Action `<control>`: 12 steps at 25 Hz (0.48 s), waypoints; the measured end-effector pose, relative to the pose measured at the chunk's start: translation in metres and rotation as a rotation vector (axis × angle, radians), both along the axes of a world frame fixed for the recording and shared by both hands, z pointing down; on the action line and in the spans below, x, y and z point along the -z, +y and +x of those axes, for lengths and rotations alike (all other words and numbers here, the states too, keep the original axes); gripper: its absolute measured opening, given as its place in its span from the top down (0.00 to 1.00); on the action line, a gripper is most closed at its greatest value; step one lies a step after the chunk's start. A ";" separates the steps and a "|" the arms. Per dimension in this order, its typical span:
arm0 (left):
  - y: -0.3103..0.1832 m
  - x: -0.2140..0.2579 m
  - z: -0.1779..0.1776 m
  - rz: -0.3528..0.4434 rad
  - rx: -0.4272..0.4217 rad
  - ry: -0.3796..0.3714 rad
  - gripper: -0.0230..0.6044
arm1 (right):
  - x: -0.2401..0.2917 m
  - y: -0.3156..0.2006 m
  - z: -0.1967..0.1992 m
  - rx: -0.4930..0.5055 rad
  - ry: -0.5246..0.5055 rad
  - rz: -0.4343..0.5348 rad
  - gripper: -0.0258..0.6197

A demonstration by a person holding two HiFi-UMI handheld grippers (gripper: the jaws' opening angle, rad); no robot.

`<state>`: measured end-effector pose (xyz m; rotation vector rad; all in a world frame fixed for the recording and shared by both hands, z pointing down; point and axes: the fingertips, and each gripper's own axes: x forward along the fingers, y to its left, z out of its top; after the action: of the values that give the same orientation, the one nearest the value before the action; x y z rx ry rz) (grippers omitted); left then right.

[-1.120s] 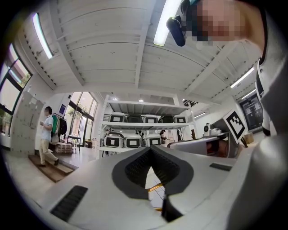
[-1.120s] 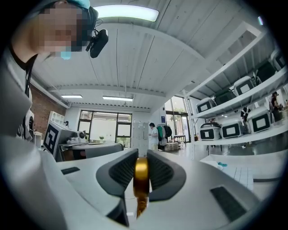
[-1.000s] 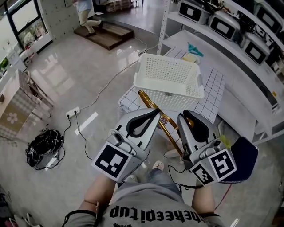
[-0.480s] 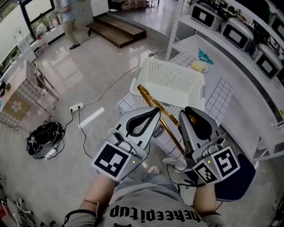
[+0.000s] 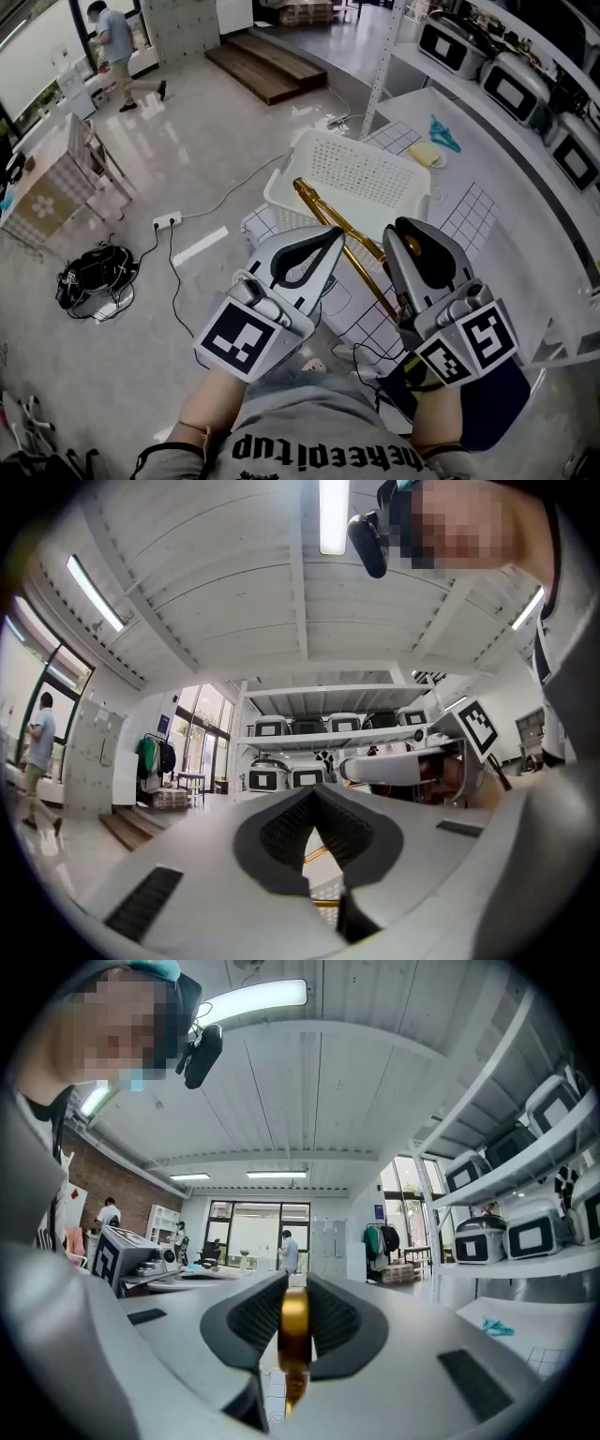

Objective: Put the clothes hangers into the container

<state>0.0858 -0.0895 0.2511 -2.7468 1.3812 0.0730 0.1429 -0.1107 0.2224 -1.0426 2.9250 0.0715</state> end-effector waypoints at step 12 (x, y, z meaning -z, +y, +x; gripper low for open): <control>-0.022 -0.003 -0.005 -0.012 0.019 -0.025 0.93 | 0.016 -0.030 0.004 0.005 0.000 0.041 0.84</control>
<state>0.0812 -0.1116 0.2541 -2.7334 1.4061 0.0293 0.1468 -0.1406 0.2068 -1.0288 2.9130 0.1309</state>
